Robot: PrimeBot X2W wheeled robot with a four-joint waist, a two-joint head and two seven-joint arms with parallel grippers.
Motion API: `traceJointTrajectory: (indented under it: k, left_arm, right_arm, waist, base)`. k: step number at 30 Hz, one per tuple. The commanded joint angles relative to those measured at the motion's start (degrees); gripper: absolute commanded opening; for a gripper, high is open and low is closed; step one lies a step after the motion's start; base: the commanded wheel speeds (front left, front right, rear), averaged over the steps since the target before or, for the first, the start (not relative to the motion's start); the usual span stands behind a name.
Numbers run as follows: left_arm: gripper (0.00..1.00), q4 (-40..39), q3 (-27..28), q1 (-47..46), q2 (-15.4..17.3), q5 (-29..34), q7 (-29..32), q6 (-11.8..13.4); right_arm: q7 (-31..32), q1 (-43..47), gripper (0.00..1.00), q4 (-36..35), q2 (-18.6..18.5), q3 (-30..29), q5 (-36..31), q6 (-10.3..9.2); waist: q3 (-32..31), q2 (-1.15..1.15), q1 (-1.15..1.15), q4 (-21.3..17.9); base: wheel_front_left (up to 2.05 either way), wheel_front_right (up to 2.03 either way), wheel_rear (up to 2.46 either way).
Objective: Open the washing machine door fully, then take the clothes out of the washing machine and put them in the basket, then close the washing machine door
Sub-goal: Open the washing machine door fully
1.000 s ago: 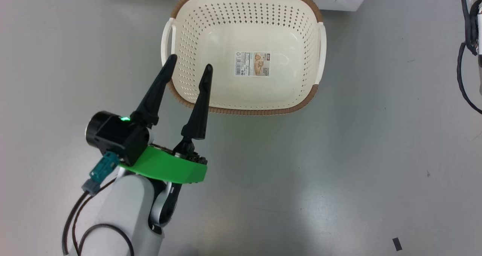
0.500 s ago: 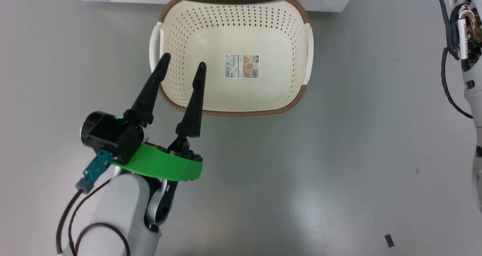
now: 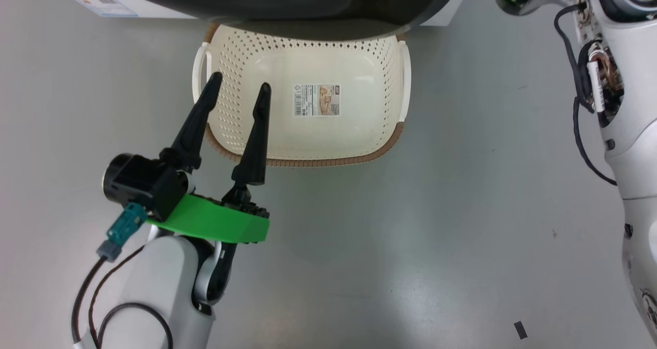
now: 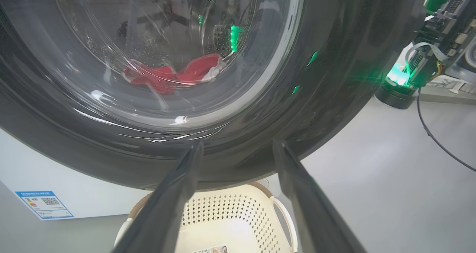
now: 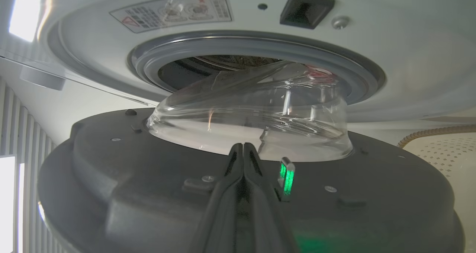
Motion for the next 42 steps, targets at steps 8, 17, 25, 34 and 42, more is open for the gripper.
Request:
traceJointTrajectory:
  k: [8,17,25,34,42]
  left_arm:
    - [1.0,-0.1,2.5,1.0,1.4,-0.8,-0.7,1.0]
    - [1.0,-0.3,3.4,1.5,1.4,-0.7,-0.7,1.2]
    - [1.0,-0.1,4.0,1.4,1.4,-0.3,-0.7,1.0]
    - [1.0,-1.0,5.1,1.2,1.4,0.0,-0.7,1.0]
    - [1.0,-1.9,6.1,2.2,1.4,0.7,-0.7,1.0]
  right_arm:
    - [2.0,4.0,0.0,-1.7,2.6,1.4,-0.1,0.03]
    - [-1.8,5.3,0.0,-2.2,3.1,2.6,-2.8,0.03]
    - [-12.0,7.6,1.0,-5.0,1.7,3.1,-10.1,0.03]
    - [-29.1,12.9,1.0,-11.4,-2.8,6.8,-23.0,0.03]
    - [-48.8,17.4,1.0,-9.0,-6.0,13.4,-38.5,0.03]
  waist:
    - [-2.8,0.0,0.0,-1.1]
    - [-3.0,0.0,0.0,-1.9]
    - [-3.1,0.0,0.0,-3.0]
    - [-3.7,0.0,0.0,-4.3]
    - [-4.6,0.0,0.0,-5.2]
  base:
    - [0.0,0.0,0.0]
    - [0.0,0.0,0.0]
    - [0.0,0.0,0.0]
    - [0.0,0.0,0.0]
    - [0.0,0.0,0.0]
